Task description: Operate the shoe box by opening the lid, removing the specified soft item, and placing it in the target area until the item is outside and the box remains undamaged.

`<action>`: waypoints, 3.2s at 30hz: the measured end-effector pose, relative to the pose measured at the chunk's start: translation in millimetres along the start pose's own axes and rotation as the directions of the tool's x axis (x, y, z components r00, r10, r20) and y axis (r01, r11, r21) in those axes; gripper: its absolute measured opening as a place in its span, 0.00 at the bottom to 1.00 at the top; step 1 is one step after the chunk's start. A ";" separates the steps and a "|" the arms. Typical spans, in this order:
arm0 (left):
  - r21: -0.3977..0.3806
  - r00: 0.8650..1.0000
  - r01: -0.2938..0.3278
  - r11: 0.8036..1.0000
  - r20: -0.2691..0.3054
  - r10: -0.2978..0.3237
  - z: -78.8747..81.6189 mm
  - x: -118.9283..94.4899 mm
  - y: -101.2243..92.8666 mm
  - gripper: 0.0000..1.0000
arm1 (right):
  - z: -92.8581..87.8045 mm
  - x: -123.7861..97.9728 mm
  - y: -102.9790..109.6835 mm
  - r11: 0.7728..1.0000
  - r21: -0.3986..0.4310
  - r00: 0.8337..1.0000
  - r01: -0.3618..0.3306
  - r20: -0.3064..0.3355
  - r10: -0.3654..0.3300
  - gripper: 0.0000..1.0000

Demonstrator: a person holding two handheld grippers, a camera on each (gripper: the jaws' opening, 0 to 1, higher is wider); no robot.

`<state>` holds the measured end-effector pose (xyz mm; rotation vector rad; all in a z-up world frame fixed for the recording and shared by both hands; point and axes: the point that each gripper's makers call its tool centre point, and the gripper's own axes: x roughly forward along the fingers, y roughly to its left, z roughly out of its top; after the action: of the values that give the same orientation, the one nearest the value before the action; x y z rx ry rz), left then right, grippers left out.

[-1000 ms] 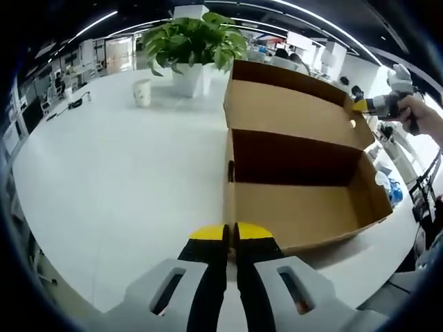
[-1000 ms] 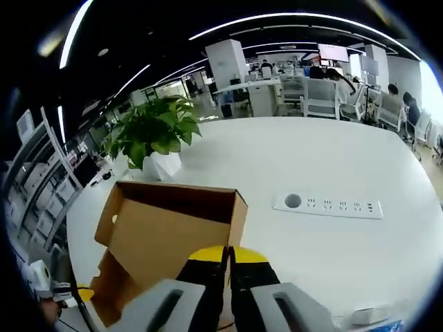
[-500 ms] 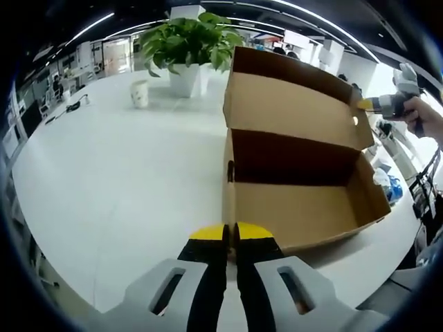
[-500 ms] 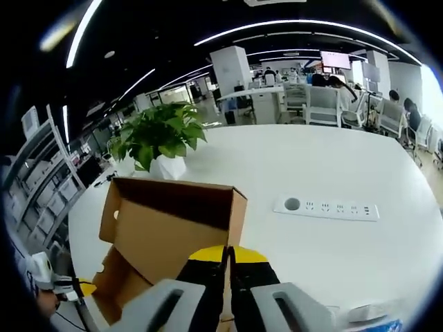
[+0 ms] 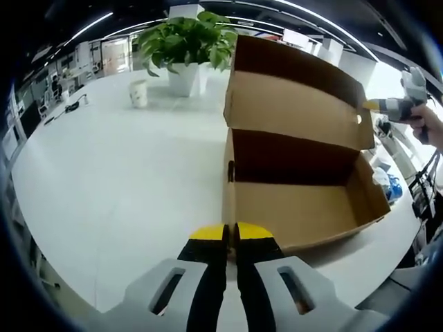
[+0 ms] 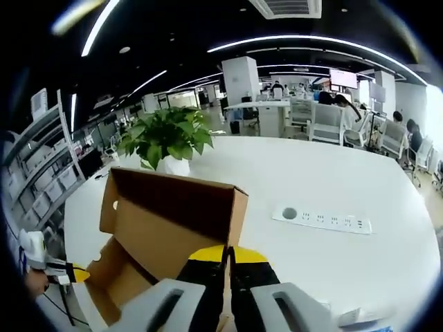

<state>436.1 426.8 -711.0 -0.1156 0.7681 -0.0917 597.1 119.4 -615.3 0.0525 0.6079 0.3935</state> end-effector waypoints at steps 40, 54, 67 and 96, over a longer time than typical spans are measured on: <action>-0.010 1.000 0.010 1.000 0.005 -0.010 -0.4 -1.1 1.4 0.02 | -13.4 -42.2 19.1 0.995 -0.096 0.990 0.019 0.143 -0.005 0.00; -0.004 1.000 0.012 1.000 0.001 -0.012 -1.3 -1.0 0.5 0.02 | -22.4 -52.2 23.8 0.995 -0.103 0.988 0.013 0.154 0.003 0.00; 0.001 1.000 0.019 1.000 -0.001 -0.019 -1.5 -0.5 -0.4 0.02 | -32.9 -59.4 25.9 1.000 -0.007 0.987 -0.016 0.160 0.017 0.00; 0.006 1.000 0.027 1.000 0.006 -0.027 -1.0 -0.7 -0.4 0.02 | -57.2 -74.6 37.2 1.000 -0.004 0.985 -0.010 0.171 0.010 0.00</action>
<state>434.8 426.4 -711.1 -0.1202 0.7598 -0.1189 496.1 122.0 -615.5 0.0856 0.4371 0.3951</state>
